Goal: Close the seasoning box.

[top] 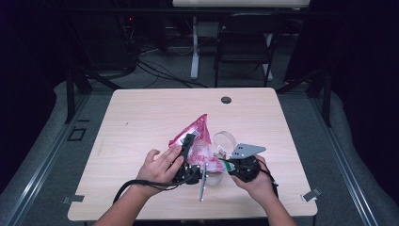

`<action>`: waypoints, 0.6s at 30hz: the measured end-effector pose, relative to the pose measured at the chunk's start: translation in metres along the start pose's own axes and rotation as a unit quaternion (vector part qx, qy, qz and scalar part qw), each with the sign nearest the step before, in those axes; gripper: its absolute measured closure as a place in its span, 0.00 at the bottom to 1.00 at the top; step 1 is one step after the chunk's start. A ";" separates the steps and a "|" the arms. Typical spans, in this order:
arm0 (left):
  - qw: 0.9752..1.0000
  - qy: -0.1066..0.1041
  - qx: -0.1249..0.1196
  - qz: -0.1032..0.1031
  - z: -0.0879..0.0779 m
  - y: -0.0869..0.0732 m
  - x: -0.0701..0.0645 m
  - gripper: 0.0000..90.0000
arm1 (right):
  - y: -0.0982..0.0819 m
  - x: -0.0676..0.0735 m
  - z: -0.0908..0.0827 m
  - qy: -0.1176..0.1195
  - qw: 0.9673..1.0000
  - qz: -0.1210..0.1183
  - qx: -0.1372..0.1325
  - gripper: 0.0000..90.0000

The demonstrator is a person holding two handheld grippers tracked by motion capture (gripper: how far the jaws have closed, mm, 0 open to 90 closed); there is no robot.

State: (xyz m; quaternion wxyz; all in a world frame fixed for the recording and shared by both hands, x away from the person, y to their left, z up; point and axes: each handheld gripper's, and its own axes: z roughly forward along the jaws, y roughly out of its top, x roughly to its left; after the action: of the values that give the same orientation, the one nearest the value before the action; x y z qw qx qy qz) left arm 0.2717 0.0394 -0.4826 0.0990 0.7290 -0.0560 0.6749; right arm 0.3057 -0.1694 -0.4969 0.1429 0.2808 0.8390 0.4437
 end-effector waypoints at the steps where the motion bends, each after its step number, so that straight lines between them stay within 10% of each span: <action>1: 1.000 0.003 0.000 0.004 0.000 0.000 0.000 0.80 | 0.000 0.000 0.000 -0.001 1.000 0.000 0.000 1.00; 18: 1.000 -0.014 0.019 -0.011 0.002 -0.010 -0.007 0.81 | 0.003 0.002 -0.002 0.005 1.000 0.000 -0.012 1.00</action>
State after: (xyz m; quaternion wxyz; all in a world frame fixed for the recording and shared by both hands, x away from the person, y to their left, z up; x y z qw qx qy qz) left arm 0.2749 0.0481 -0.4899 0.0920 0.7406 -0.0369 0.6646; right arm 0.3041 -0.1678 -0.4932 0.1424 0.2767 0.8341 0.4554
